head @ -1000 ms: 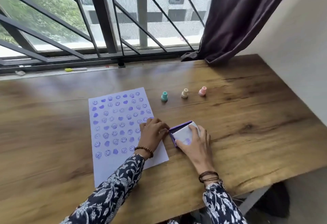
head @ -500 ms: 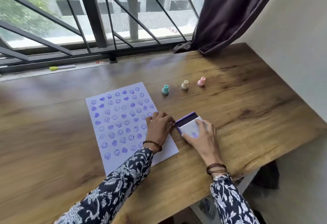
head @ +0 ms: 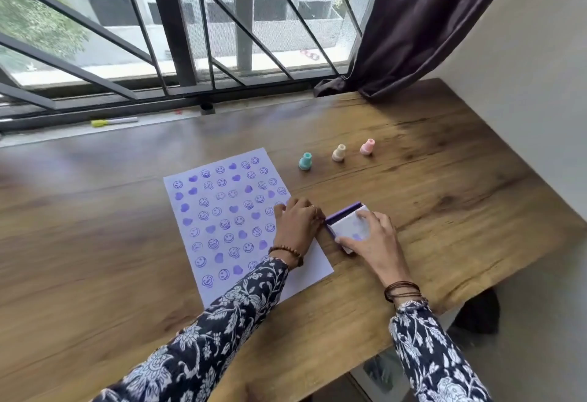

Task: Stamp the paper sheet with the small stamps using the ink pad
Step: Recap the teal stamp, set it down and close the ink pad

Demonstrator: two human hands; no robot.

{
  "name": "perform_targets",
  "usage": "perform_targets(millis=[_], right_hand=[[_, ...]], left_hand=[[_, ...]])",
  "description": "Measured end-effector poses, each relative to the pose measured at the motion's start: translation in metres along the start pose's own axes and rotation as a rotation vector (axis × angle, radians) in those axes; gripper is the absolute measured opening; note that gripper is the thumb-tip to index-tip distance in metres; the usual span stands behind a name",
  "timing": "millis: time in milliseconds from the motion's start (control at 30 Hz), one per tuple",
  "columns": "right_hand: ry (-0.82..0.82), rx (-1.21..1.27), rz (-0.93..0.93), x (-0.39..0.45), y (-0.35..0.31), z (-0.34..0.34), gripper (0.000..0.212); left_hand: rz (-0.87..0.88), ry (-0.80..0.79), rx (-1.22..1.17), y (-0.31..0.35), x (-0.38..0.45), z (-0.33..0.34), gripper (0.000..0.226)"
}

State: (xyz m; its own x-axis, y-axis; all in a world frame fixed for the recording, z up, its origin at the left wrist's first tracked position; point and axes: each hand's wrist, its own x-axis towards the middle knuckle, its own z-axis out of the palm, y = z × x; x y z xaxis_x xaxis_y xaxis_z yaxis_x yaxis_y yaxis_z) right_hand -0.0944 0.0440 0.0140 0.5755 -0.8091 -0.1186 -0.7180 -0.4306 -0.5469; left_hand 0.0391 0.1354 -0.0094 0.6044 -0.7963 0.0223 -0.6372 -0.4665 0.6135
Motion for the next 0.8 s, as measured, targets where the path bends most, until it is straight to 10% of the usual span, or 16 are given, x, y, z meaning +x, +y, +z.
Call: perform_targets(millis=[800], right_hand=[[0.057,-0.079,-0.078,-0.013,0.01,-0.001,0.069]], left_hand=[[-0.034,0.04,0.059,0.003,-0.004,0.003,0.017]])
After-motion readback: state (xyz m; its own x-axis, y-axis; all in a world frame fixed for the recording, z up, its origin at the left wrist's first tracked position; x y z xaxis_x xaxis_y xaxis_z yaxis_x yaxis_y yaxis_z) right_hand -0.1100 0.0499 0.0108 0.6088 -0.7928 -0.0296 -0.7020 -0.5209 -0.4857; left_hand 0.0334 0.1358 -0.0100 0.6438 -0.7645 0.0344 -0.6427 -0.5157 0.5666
